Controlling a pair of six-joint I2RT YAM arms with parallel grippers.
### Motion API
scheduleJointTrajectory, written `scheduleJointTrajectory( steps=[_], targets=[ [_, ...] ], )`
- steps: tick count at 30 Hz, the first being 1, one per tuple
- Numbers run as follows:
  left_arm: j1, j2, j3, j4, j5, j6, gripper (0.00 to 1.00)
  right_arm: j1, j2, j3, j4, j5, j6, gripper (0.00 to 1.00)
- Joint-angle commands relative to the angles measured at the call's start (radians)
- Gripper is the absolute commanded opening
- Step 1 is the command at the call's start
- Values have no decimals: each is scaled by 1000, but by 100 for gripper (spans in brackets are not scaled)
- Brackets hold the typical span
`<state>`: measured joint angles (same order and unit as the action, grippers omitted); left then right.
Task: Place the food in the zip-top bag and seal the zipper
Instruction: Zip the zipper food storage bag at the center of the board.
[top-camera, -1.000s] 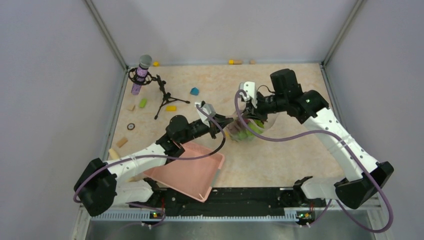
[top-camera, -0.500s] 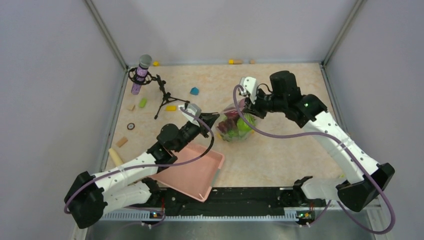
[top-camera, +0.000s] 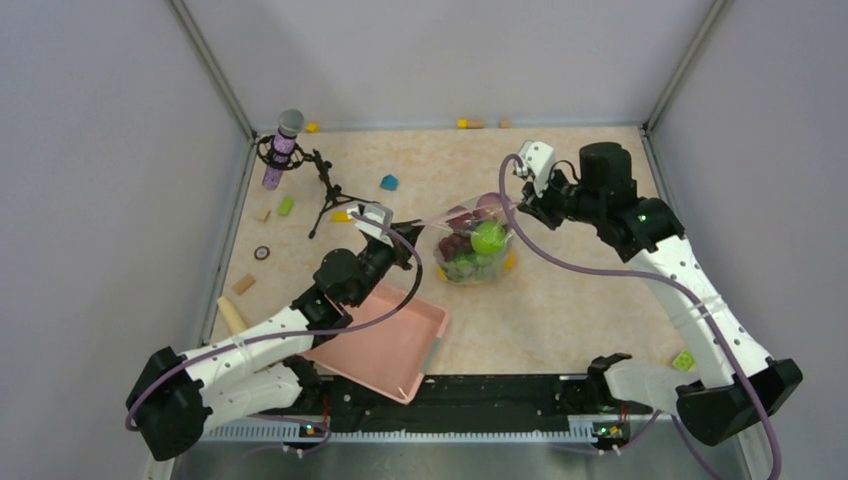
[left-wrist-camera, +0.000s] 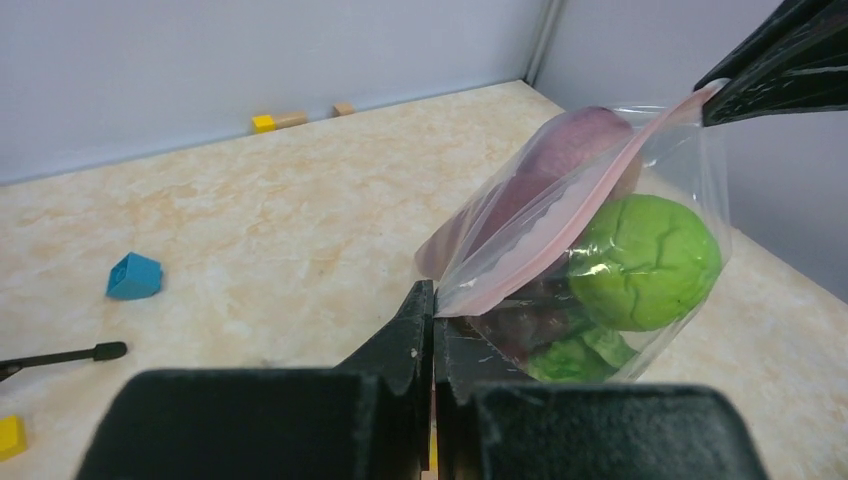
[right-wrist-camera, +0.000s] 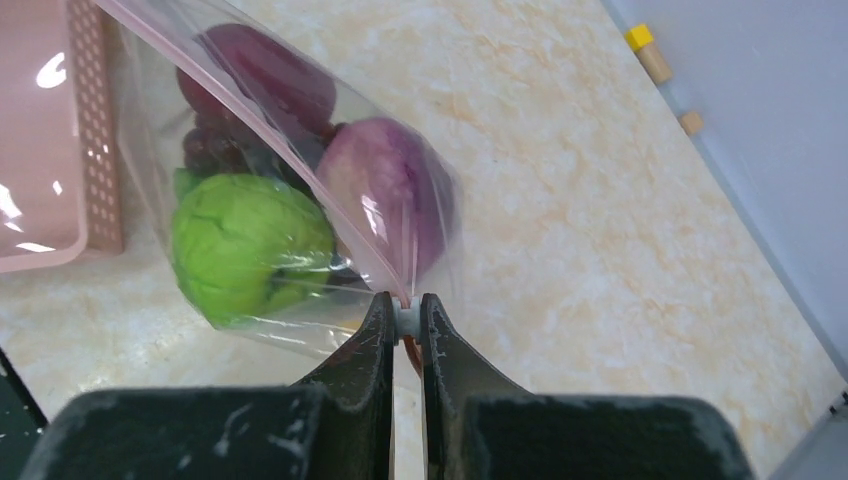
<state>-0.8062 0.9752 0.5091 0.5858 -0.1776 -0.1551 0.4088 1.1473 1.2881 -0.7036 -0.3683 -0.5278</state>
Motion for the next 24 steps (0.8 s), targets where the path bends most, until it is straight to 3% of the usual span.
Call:
scheduleJointTrajectory(
  steps=[1,7,17,19,20,23,24],
  targets=[
    [42,-31,22,-42,-245,24,0,-86,-66,9,14,255,-49,0],
    [48,-50,18,-58,-258,32,0,-98,-61,6,31,273,-26,0],
    [48,-42,73,-127,-188,4,2,-97,-103,-47,140,175,98,0],
    [48,-37,123,-216,-138,-38,45,-98,-118,-63,219,152,184,0],
    [48,-36,144,-244,-115,-62,60,-98,-121,-67,255,148,249,0],
    [48,-50,168,-275,-60,-81,90,-98,-100,-64,301,165,411,0],
    [48,-60,170,-288,-48,-92,95,-98,-84,-60,300,193,444,0]
  ],
)
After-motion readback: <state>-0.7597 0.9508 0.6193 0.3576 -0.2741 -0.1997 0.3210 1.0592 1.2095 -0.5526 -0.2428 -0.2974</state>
